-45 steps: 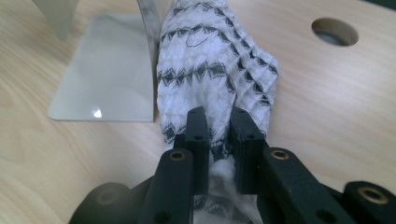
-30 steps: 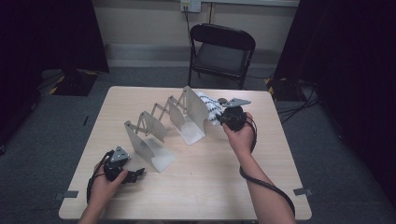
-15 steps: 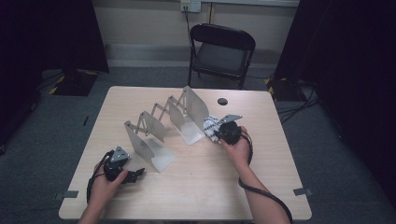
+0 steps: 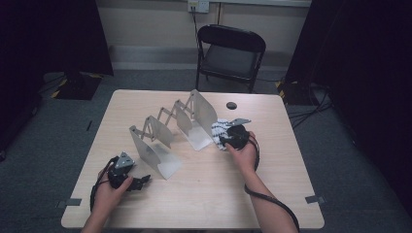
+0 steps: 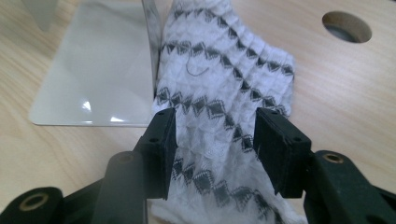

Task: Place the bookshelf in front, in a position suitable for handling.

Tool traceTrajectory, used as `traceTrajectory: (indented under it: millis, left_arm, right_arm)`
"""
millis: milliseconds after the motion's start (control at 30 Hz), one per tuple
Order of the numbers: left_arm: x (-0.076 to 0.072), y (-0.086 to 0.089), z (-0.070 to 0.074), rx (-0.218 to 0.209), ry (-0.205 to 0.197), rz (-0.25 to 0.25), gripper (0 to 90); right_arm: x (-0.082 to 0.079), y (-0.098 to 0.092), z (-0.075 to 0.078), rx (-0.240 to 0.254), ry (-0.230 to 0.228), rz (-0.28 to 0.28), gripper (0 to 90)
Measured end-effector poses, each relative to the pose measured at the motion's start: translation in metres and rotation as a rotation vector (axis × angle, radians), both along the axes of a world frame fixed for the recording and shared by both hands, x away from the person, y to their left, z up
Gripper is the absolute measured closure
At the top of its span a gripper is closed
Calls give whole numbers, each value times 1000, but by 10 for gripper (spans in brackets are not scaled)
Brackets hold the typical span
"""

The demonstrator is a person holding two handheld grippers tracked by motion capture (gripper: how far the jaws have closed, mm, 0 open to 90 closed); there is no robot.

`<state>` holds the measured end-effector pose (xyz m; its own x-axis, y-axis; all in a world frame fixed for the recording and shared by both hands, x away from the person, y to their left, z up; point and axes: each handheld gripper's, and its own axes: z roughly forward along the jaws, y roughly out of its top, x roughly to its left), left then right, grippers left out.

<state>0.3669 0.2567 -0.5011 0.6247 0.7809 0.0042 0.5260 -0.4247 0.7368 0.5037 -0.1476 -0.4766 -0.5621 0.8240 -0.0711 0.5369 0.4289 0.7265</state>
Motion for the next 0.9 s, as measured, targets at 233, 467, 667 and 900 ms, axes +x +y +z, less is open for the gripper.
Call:
traceTrajectory:
  millis: [233, 467, 667, 900]
  left_arm:
    - [0, 0, 0, 1, 2, -1, 121]
    - [0, 0, 0, -2, 3, 1, 121]
    - [0, 0, 0, -1, 3, 1, 121]
    - [0, 0, 0, -2, 3, 0, 121]
  right_arm:
    - [1, -4, -9, 12, 19, -5, 773]
    - [-3, -14, 12, 35, -9, -1, 797]
    - [-5, -19, 51, 45, -72, 12, 799]
    - [2, -12, 96, 68, -152, 29, 800]
